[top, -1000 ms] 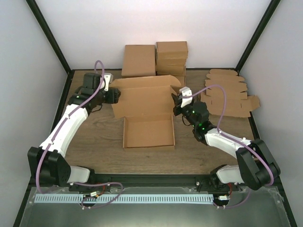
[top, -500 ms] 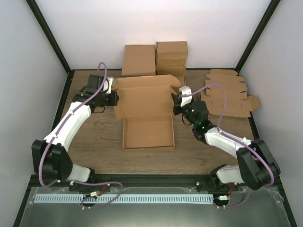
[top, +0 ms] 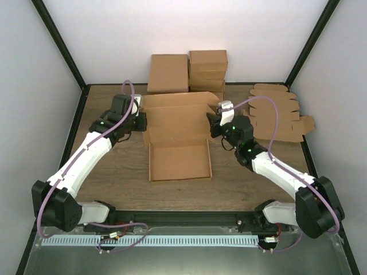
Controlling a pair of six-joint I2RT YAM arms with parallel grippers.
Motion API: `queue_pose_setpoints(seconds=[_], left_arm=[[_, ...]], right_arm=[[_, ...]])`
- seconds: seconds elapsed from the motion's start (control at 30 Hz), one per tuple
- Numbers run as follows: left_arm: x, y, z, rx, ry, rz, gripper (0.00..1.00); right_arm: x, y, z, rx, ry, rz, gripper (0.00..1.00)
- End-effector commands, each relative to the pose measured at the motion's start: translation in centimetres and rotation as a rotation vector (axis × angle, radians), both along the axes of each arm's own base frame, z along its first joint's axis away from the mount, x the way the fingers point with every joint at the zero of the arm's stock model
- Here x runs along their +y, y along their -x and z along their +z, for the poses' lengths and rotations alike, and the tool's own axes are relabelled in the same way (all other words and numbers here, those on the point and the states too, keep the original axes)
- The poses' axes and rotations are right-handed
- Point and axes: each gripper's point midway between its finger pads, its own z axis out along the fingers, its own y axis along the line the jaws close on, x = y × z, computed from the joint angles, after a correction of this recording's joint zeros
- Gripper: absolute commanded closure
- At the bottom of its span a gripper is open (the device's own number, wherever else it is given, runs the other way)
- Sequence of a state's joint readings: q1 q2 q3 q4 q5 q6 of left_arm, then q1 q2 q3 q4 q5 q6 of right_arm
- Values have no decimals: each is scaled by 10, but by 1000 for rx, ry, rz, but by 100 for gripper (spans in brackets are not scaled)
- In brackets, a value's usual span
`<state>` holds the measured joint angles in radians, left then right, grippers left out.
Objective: Fold the paper box
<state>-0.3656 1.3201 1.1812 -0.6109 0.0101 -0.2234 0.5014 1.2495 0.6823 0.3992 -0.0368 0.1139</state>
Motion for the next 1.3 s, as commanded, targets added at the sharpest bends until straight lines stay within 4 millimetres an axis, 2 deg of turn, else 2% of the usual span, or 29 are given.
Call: queue_pose_setpoints(seconds=[0.0,0.13,0.2,0.23,0.33,0.43,0.5,0.63,0.77,0.87,1.07,1.17,1.27], left_arm=[[0,-3,19,-109,-34,-10,96],[-4,2,23,-138,-48,-44,96],[-6,5,27,-154,-50,-70,96],[-6,6,28,-164,-53,-80,96],[-8,12,31,-186,-56,-116,96],[-9,15,32,-203,-65,-139,96],[-10,17,32,-211,-73,-153,96],[-8,20,34,-219,-100,-171,96],[-6,22,35,-233,-123,-183,96],[-6,21,35,-235,-130,-187,96],[-6,20,33,-235,-133,-187,96],[-6,20,31,-233,-136,-187,96],[-6,20,31,-230,-133,-182,96]], right_arm=[[6,10,18,81,0,37,77],[6,12,14,182,16,33,65],[-1,10,9,243,35,-14,62],[-6,11,1,290,60,-37,56],[-16,16,-5,364,70,-35,37],[-22,26,1,409,29,30,16],[-23,32,7,416,21,47,8],[-21,36,24,411,2,78,8],[-18,33,31,430,11,81,13],[-18,22,30,442,42,61,16],[-35,-8,38,373,97,-80,15],[-31,-17,34,370,116,-68,17],[-24,-25,29,388,121,-50,24]])
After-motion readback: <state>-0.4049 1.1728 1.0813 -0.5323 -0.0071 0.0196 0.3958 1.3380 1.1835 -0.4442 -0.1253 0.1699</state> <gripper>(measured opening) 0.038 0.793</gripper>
